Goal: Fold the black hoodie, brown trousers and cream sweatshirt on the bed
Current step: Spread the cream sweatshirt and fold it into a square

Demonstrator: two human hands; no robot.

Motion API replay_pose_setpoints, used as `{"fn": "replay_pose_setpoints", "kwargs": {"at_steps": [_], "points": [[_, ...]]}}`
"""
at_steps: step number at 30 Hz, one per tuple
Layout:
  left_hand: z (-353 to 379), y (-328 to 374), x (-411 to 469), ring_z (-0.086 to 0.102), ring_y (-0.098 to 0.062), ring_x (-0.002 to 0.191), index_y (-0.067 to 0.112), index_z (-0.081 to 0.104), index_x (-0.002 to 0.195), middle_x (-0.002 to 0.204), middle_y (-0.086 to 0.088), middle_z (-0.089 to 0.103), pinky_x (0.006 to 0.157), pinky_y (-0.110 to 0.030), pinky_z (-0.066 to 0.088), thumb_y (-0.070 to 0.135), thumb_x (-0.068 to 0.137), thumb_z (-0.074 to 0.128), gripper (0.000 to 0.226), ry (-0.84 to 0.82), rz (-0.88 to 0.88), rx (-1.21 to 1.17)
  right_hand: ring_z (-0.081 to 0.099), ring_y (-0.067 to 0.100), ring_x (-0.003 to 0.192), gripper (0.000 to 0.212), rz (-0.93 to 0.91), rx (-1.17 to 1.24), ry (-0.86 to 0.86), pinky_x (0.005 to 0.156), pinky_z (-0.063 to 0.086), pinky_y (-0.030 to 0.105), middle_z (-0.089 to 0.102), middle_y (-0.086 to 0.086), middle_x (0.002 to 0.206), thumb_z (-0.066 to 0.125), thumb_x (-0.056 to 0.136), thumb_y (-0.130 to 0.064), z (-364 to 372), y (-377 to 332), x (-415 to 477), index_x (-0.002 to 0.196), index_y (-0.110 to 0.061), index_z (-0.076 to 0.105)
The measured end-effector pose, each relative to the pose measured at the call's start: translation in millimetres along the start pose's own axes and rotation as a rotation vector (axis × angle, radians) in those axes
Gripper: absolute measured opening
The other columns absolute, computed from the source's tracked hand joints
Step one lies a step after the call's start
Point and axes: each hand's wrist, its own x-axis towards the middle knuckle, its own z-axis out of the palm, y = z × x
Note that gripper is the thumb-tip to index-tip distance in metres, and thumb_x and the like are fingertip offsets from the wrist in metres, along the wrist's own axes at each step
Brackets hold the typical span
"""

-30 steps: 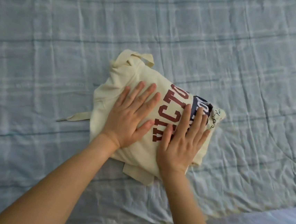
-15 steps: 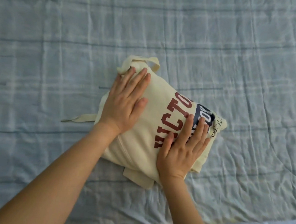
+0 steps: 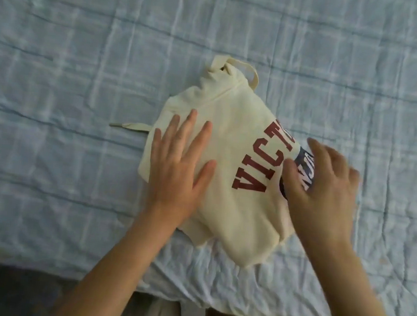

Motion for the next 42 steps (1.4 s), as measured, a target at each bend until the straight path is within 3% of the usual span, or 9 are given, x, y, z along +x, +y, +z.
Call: {"fn": "replay_pose_setpoints", "kwargs": {"at_steps": [4,7,10,12,19,24,28,35,42], "points": [[-0.9,30.1,-69.3,0.016,-0.031,0.143,0.032,0.024,0.154,0.160,-0.014,0.013,0.114,-0.054,0.023,0.055,0.088,0.057,0.077,0.100,-0.552,-0.205,0.036,0.031,0.137,0.073,-0.287,-0.081,-0.477,0.108,0.035,0.054,0.036,0.001,0.157,0.050,0.084,-0.072,-34.7,9.0,69.9,0.149,-0.061,0.018],[6.8,55.6,-90.8,0.017,-0.021,0.139,0.039,0.014,0.154,0.159,-0.008,0.013,0.109,-0.036,0.017,0.066,0.080,0.057,0.089,0.138,-0.806,-0.355,0.059,0.014,0.113,0.081,-0.243,0.076,-0.815,0.091,0.051,0.045,0.049,-0.016,0.141,0.056,0.066,-0.089,-32.5,5.1,107.0,0.135,-0.080,0.015],[17.6,71.9,-93.8,0.024,-0.005,0.129,0.045,0.011,0.152,0.145,0.012,0.021,0.112,-0.035,0.023,0.071,0.075,0.058,0.094,0.212,-0.918,-0.610,0.070,0.005,0.102,0.095,-0.219,0.269,-1.067,0.067,0.061,0.026,0.068,-0.029,0.112,0.077,0.059,-0.071,-18.4,14.8,125.0,0.136,-0.076,0.020],[22.5,75.9,-90.4,0.027,-0.010,0.135,0.051,0.013,0.150,0.142,0.012,0.021,0.115,-0.040,0.030,0.072,0.069,0.059,0.095,0.208,-0.947,-0.760,0.073,0.018,0.105,0.098,-0.223,0.351,-1.126,0.070,0.063,0.035,0.070,-0.017,0.119,0.084,0.066,-0.053,-7.4,25.5,129.2,0.136,-0.075,0.020],[30.2,82.5,-95.0,0.049,0.003,0.127,0.069,0.021,0.137,0.145,0.028,0.036,0.097,-0.027,0.052,0.036,0.060,0.085,0.106,0.129,-0.829,-1.174,0.074,0.016,0.099,0.104,-0.262,0.493,-0.989,0.069,0.061,0.027,0.068,-0.021,0.118,0.086,0.064,-0.050,9.0,36.4,111.4,0.141,-0.070,0.020],[12.1,77.6,-87.5,0.064,-0.011,0.113,0.065,0.034,0.134,0.133,0.017,0.058,0.088,-0.041,0.058,0.013,0.063,0.083,0.100,0.097,-0.863,-1.383,0.076,0.021,0.092,0.093,-0.204,0.617,-0.904,0.067,0.062,0.030,0.071,-0.013,0.115,0.085,0.067,-0.044,-5.8,29.9,89.7,0.141,-0.061,0.031],[-38.8,91.2,-89.2,0.061,-0.009,0.118,0.060,0.034,0.137,0.133,0.023,0.055,0.083,-0.032,0.058,0.015,0.062,0.083,0.100,0.033,-0.739,-1.334,0.076,0.025,0.092,0.087,-0.111,0.773,-0.840,0.066,0.061,0.032,0.072,-0.008,0.115,0.083,0.069,-0.046,-49.5,34.2,49.3,0.141,-0.059,0.035],[-147.0,160.2,-77.4,0.055,-0.012,0.126,0.057,0.031,0.141,0.143,0.016,0.048,0.097,-0.042,0.053,0.023,0.055,0.085,0.106,-0.148,-0.524,-1.268,0.074,0.024,0.100,0.088,-0.048,0.969,-0.613,0.073,0.061,0.033,0.070,-0.008,0.122,0.082,0.072,-0.045,-177.7,40.5,-20.5,0.145,-0.057,0.033],[-222.7,225.8,-68.9,0.055,-0.013,0.125,0.052,0.031,0.143,0.140,0.019,0.051,0.094,-0.037,0.054,0.024,0.055,0.086,0.108,-0.314,-0.331,-1.246,0.075,0.020,0.096,0.088,0.021,1.099,-0.384,0.070,0.061,0.026,0.073,-0.011,0.115,0.083,0.072,-0.041,-284.5,43.9,-87.5,0.143,-0.060,0.035]]}}
